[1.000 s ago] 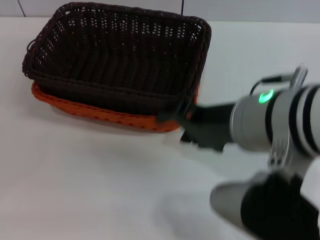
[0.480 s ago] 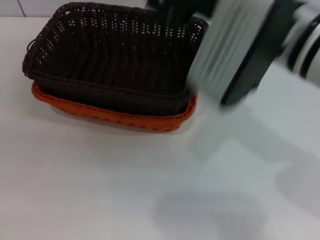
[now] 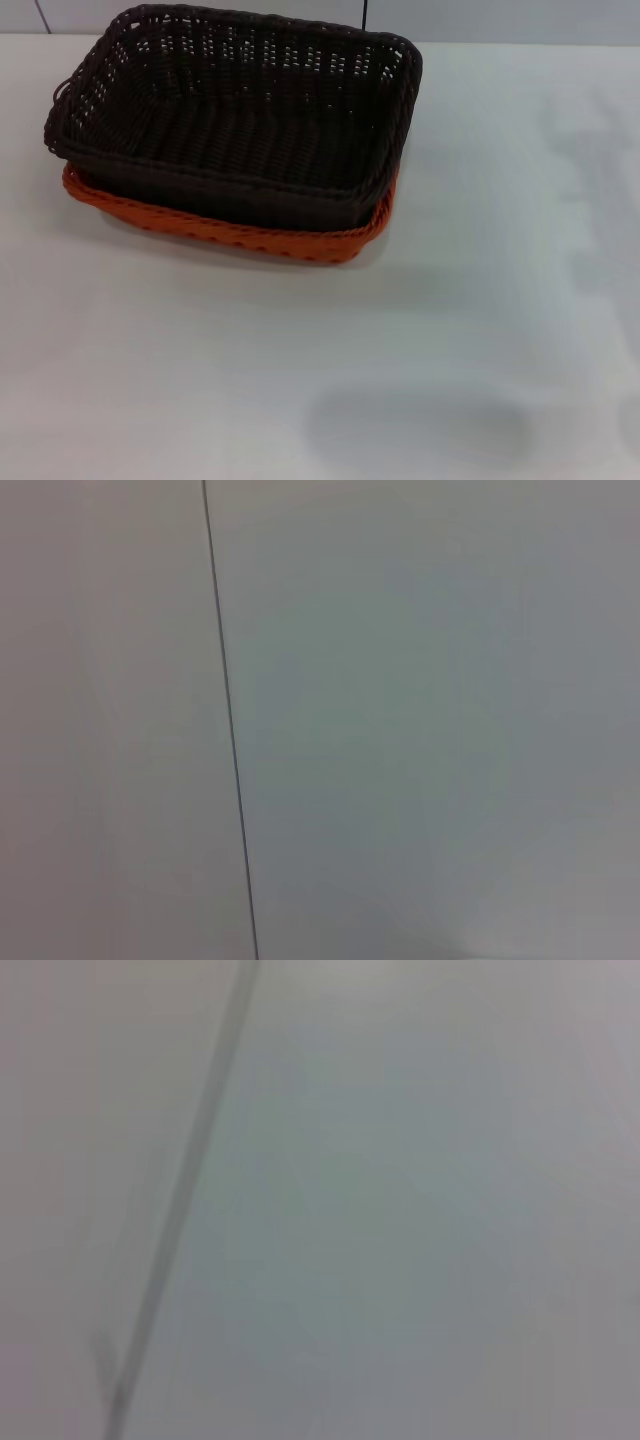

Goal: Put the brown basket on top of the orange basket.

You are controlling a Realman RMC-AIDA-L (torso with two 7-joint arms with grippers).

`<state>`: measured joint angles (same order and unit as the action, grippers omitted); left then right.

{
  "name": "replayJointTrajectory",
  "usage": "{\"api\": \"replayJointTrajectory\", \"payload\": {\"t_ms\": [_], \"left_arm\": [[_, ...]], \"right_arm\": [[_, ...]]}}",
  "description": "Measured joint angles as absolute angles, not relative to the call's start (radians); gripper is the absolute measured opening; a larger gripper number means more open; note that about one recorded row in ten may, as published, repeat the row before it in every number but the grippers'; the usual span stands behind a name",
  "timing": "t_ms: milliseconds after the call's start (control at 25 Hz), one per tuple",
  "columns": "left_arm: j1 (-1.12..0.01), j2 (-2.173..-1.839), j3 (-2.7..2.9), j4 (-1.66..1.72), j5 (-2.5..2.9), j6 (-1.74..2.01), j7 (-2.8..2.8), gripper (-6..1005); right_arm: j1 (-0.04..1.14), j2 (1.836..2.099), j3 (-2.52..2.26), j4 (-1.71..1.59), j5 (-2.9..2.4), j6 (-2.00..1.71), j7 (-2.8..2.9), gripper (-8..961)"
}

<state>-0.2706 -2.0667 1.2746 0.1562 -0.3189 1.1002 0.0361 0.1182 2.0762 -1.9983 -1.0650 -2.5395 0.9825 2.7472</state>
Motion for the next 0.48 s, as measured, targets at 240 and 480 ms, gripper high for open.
{"api": "replayJointTrajectory", "payload": {"t_ms": [240,480], "left_arm": [[-0.275,-2.066,1.275,0.157,-0.319,1.122,0.037,813],[-0.268,-2.070,1.275,0.158,-0.319,1.212,0.030,813]], "right_arm": [[0.185,2.079,-2.020,-0.700,-2.330,1.326,2.961,607],[0.201,2.082,-2.027,-0.585,-2.155,1.328,2.961,607]]}}
